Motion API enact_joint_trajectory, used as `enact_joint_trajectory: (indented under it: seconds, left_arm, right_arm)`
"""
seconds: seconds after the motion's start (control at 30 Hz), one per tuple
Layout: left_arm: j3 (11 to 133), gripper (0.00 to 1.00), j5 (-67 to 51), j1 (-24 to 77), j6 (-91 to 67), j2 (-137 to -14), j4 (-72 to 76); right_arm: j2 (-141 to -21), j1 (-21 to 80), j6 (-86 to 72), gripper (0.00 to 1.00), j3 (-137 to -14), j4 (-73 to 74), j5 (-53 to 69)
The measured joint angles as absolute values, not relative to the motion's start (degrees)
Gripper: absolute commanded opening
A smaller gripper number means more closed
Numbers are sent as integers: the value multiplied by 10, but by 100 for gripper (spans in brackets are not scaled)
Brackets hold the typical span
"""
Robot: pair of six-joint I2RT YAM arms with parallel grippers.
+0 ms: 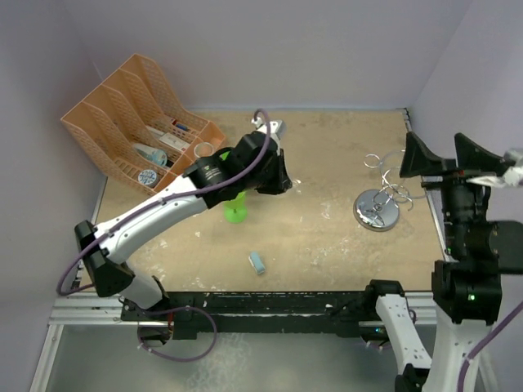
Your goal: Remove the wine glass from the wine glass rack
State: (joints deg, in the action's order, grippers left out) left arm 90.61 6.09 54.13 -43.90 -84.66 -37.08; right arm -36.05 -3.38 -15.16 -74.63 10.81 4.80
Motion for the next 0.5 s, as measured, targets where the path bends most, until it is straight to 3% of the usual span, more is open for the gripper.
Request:
enact_joint_trajectory:
  seconds: [0.5]
  left_arm:
    - [1132, 0, 108, 555, -343, -1101, -624]
  right_arm:
    - [-316, -29, -109, 100, -724, 109, 4]
